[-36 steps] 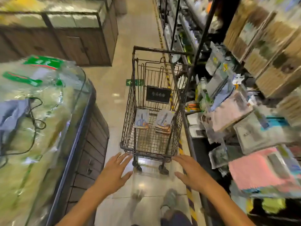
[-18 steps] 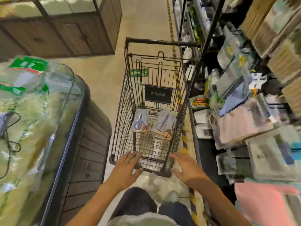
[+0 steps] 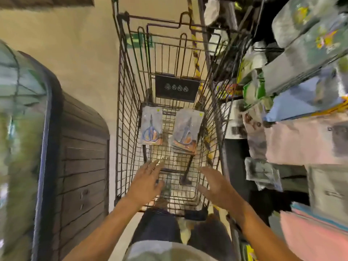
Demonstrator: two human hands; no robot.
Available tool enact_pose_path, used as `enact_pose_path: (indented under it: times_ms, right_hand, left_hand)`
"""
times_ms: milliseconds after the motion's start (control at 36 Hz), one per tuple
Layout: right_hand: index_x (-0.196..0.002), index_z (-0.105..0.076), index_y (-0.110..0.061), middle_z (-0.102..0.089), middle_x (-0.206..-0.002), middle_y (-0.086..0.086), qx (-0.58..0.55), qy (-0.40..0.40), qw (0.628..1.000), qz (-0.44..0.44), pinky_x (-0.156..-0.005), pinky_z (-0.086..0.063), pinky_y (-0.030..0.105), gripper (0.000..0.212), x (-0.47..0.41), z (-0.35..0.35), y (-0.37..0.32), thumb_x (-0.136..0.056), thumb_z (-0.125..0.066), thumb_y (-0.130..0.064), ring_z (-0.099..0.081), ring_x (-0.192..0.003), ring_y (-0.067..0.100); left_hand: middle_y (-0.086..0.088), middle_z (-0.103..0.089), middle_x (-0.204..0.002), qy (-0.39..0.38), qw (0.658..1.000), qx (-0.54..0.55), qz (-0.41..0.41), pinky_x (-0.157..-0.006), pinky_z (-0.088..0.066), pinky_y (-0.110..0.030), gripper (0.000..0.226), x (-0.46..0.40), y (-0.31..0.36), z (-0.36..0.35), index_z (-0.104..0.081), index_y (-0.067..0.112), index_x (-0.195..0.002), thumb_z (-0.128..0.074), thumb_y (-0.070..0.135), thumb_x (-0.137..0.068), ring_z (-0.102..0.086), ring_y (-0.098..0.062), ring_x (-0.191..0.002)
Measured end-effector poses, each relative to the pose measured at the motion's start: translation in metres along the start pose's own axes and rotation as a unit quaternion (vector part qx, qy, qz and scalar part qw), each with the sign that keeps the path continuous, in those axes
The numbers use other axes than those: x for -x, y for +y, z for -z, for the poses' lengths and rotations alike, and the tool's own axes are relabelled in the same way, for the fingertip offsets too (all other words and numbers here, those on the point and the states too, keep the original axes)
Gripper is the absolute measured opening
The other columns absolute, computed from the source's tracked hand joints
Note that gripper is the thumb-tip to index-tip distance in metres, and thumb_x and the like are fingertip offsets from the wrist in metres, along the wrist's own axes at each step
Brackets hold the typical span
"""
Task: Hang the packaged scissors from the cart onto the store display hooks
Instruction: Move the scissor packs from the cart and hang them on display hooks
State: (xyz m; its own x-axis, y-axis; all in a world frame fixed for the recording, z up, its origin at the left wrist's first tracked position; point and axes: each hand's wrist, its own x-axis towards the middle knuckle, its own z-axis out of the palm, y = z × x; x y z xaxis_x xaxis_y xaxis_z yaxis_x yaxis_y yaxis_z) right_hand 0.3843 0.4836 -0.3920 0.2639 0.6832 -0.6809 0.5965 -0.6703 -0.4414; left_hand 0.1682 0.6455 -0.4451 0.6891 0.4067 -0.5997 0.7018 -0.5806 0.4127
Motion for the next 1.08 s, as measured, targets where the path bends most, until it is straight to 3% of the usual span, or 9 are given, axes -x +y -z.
enact_pose_path:
  times_ms: [194,361,472,583,722,806,861,972,1083]
  right_hand:
    - [-0.152,-0.034,-0.011,-0.041,-0.153,0.009,-0.059,-0.039,0.994,-0.086,-0.114,-0.03,0.033,0.057,-0.084,-0.015,0.004,-0.101,-0.057,-0.016,-0.039,-0.141,0.028]
    - [-0.14,-0.045,-0.023,-0.061,-0.129,0.006,-0.163,-0.002,0.979,-0.122,-0.096,-0.054,0.041,0.054,-0.163,-0.062,0.021,-0.091,-0.067,-0.029,-0.062,-0.112,0.026]
    - [-0.137,-0.048,-0.026,-0.058,-0.115,-0.01,-0.298,0.12,0.934,-0.157,-0.08,-0.047,0.009,0.05,-0.199,-0.082,0.027,-0.094,-0.069,-0.013,-0.06,-0.11,0.011]
    - [-0.121,-0.053,-0.036,-0.063,-0.115,-0.004,-0.371,0.23,0.882,-0.177,-0.07,-0.045,0.003,0.043,-0.24,-0.087,0.03,-0.089,-0.072,-0.016,-0.061,-0.098,-0.002]
    - [-0.138,-0.044,-0.033,-0.053,-0.132,0.0,-0.376,0.285,0.864,-0.175,-0.081,-0.062,0.04,0.068,-0.283,-0.083,0.031,-0.078,-0.077,-0.034,-0.063,-0.108,0.018]
    - [-0.151,-0.033,-0.021,-0.044,-0.136,-0.003,-0.348,0.305,0.863,-0.204,-0.074,-0.049,0.015,0.084,-0.309,-0.083,0.035,-0.082,-0.081,-0.022,-0.06,-0.107,0.013]
    - [-0.151,-0.032,-0.018,-0.045,-0.139,0.001,-0.367,0.306,0.849,-0.228,-0.073,-0.046,0.01,0.089,-0.323,-0.086,0.039,-0.079,-0.085,-0.024,-0.054,-0.118,0.019]
    - [-0.153,-0.028,-0.018,-0.042,-0.146,0.008,-0.359,0.296,0.847,-0.258,-0.104,-0.05,0.043,0.116,-0.334,-0.091,0.049,-0.059,-0.084,-0.058,-0.05,-0.13,0.031]
    - [-0.134,-0.051,-0.016,-0.051,-0.13,0.005,-0.335,0.306,0.853,-0.258,-0.096,-0.055,0.05,0.091,-0.333,-0.087,0.056,-0.059,-0.089,-0.05,-0.056,-0.118,0.027]
  left_hand:
    - [-0.007,-0.026,-0.166,-0.035,0.999,-0.018,-0.001,-0.127,-0.013,-0.046,0.078,-0.074,-0.036,-0.008,-0.023,0.024,-0.16,-0.016,0.061,-0.092,-0.017,-0.032,-0.155]
    - [-0.008,-0.033,-0.163,-0.027,0.999,-0.029,-0.022,-0.125,-0.013,-0.04,0.072,-0.125,-0.059,-0.028,-0.031,0.021,-0.158,-0.025,0.055,-0.094,-0.024,-0.031,-0.153]
    - [-0.003,-0.029,-0.165,-0.042,0.999,-0.018,-0.024,-0.126,-0.01,-0.037,0.074,-0.146,-0.079,-0.044,-0.026,0.026,-0.159,-0.025,0.058,-0.092,-0.02,-0.03,-0.153]
    - [-0.004,-0.032,-0.164,-0.03,0.999,0.008,-0.014,-0.124,-0.003,-0.03,0.072,-0.162,-0.088,-0.045,-0.031,0.022,-0.158,-0.031,0.054,-0.093,-0.02,-0.028,-0.154]
    - [0.001,-0.032,-0.164,-0.04,0.999,0.01,0.005,-0.126,-0.02,-0.044,0.072,-0.176,-0.105,-0.059,-0.027,0.027,-0.159,-0.03,0.057,-0.093,-0.02,-0.027,-0.154]
    - [-0.001,-0.034,-0.163,-0.04,0.999,0.02,0.004,-0.124,-0.026,-0.048,0.07,-0.178,-0.113,-0.063,-0.027,0.027,-0.159,-0.037,0.053,-0.095,-0.022,-0.028,-0.153]
    - [-0.003,-0.039,-0.16,-0.032,0.999,0.018,0.006,-0.122,-0.029,-0.049,0.069,-0.178,-0.113,-0.062,-0.031,0.025,-0.157,-0.038,0.052,-0.095,-0.028,-0.03,-0.151]
    - [-0.005,-0.043,-0.158,-0.03,0.999,0.033,0.008,-0.12,-0.032,-0.05,0.069,-0.174,-0.112,-0.062,-0.035,0.023,-0.157,-0.034,0.055,-0.095,-0.034,-0.031,-0.149]
    - [-0.004,-0.042,-0.159,-0.03,0.999,0.037,0.006,-0.123,-0.027,-0.048,0.074,-0.17,-0.11,-0.062,-0.033,0.024,-0.157,-0.028,0.06,-0.093,-0.03,-0.028,-0.151]
